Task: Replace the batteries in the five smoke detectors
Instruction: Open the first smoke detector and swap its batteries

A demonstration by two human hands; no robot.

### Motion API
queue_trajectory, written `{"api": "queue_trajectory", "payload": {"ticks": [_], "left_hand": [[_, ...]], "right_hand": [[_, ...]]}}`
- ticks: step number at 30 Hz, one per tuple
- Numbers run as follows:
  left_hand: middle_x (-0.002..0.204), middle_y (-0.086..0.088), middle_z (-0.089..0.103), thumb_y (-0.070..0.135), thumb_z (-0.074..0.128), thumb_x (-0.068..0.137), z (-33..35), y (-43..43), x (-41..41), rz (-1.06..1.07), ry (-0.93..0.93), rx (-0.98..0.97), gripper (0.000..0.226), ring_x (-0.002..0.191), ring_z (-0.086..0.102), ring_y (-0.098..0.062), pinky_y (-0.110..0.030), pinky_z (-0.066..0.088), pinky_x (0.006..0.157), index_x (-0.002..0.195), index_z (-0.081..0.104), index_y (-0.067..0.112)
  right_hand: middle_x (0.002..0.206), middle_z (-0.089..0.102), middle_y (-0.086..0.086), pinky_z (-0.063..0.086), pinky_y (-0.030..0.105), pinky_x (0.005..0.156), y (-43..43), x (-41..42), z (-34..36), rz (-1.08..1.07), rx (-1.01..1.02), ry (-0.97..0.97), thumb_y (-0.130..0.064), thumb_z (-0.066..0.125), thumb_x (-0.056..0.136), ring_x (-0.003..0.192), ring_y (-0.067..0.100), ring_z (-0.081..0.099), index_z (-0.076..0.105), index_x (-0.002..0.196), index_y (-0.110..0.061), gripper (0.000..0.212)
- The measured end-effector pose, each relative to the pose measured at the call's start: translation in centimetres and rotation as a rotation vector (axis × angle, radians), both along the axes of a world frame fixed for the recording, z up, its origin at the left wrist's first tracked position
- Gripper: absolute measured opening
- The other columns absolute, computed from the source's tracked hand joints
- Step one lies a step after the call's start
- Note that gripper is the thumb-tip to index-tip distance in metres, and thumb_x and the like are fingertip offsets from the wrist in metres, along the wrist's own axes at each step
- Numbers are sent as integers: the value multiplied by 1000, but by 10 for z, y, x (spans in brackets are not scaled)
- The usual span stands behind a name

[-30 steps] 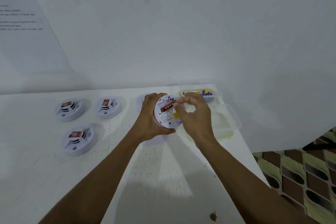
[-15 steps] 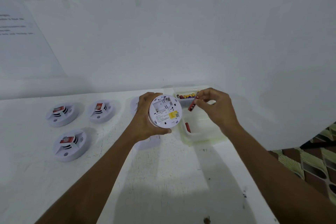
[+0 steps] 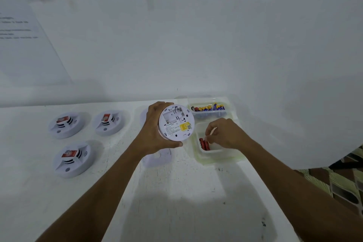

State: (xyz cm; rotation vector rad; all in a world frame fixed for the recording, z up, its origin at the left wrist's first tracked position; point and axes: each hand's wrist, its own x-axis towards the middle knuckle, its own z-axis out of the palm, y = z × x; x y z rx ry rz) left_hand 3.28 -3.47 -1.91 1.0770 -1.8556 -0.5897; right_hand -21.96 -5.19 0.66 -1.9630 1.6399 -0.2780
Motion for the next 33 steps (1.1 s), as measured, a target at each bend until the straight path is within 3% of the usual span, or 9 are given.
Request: {"api": "queue_trajectory", "payload": {"ticks": [5,8,10,13,16,19,23,28,33], "left_hand": [[136,14,36,57,85,46,4,-14,9,40,-40,17,101,131,32,-13,-35,28,112,131,31,52],[141,3,32,57,86,43,7,-23,14,61,-53,61,104,134,27,-15,-18,25,110,131,31,49],[144,1,27,61,85,41,6,-28,17,75,-66,80,106,137,23,-15,-8,21,106,131,29,53],[145,2,24,62,84,39,5,-33,17,81,-60,99,108,138,19,-11,-7,20,104,131,30,50],[146,1,25,63,83,40,2,-37,17,74,-48,99,106,139,17,-7,-15,21,109,132,32,46],[147,-1,25,63,83,41,-2,-42,20,89,-47,101,106,140,17,-9,-30,24,114,133,34,41],[147,-3,26,62,83,41,-3,-46,20,95,-52,103,106,141,16,-11,-36,24,116,133,35,38],[148,-1,25,62,84,41,-3,-51,20,91,-55,117,109,141,15,-11,-34,23,115,136,34,39],[147,2,27,65,83,41,-5,-52,15,92,-87,107,111,141,15,-6,-32,23,115,137,35,37]], "right_hand": [[68,70,-6,45,22,57,-35,-4,34,98,-237,-147,-15,70,84,54,3,55,70,80,-25,11],[80,74,0,47,21,61,-79,2,39,97,-209,-93,-21,71,87,68,12,65,73,90,-23,4],[92,75,2,44,17,67,-105,9,29,139,-133,23,-25,70,88,80,15,66,74,101,-21,14],[100,74,4,43,20,76,-129,18,10,142,-73,115,-27,70,88,82,13,63,75,105,-20,19],[96,73,3,43,18,69,-140,22,-2,127,-43,138,-29,70,89,76,12,63,76,106,-23,19],[75,68,-7,38,15,57,-142,24,-5,116,-44,111,-28,72,86,62,4,57,79,96,-23,13],[61,59,-11,36,16,54,-141,23,-6,113,-48,77,-27,76,82,56,3,53,75,84,-24,4],[74,67,-5,38,5,49,-135,22,0,72,-64,-54,-17,79,79,64,7,60,71,80,-19,8],[81,73,3,45,16,59,-112,18,15,-55,-154,-354,-13,78,80,68,7,62,72,80,-18,8]]}}
